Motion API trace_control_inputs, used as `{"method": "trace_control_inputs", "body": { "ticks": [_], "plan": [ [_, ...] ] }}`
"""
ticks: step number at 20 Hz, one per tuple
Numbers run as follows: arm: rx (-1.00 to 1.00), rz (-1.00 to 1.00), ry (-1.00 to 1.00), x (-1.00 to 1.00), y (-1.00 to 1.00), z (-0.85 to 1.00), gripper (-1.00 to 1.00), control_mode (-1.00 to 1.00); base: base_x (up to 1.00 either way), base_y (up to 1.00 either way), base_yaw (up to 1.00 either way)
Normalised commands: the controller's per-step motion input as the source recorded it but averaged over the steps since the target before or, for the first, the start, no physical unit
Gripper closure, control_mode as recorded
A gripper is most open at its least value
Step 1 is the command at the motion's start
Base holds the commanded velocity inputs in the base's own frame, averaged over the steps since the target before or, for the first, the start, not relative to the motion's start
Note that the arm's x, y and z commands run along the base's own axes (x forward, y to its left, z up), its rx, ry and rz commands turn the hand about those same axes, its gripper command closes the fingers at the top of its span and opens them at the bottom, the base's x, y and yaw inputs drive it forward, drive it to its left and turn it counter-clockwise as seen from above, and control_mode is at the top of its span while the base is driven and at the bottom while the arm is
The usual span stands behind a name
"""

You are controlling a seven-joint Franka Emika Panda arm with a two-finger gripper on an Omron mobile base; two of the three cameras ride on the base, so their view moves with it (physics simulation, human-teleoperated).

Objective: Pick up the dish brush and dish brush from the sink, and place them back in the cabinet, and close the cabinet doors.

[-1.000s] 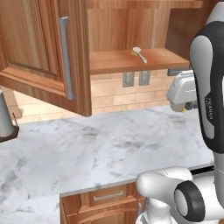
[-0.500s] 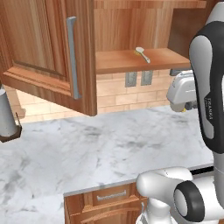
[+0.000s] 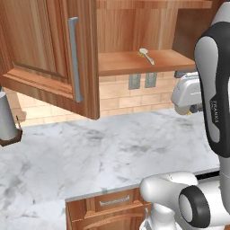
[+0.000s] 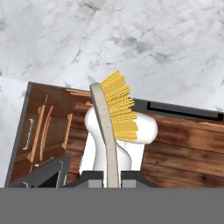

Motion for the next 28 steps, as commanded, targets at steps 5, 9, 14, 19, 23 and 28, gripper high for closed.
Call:
{"method": "trace_control_inputs", "body": {
  "ticks": [5,9,14,19,23,28],
  "plan": [
    [0.0,0.0,0.0,0.0,0.0,0.0,1.0,1.0,0.3,0.0,0.0],
    [0.0,0.0,0.0,0.0,0.0,0.0,1.0,1.0,0.26,0.0,0.0],
    [0.0,0.0,0.0,0.0,0.0,0.0,1.0,1.0,0.02,0.0,0.0],
    [0.0,0.0,0.0,0.0,0.0,0.0,1.0,-1.0,0.0,0.0,0.0],
    [-0.01,0.0,-0.07,0.0,0.01,0.0,1.0,-1.0,0.0,0.0,0.0],
    [0.0,0.0,-0.09,0.0,0.0,0.0,1.0,-1.0,0.0,0.0,0.0]
  ]
}}
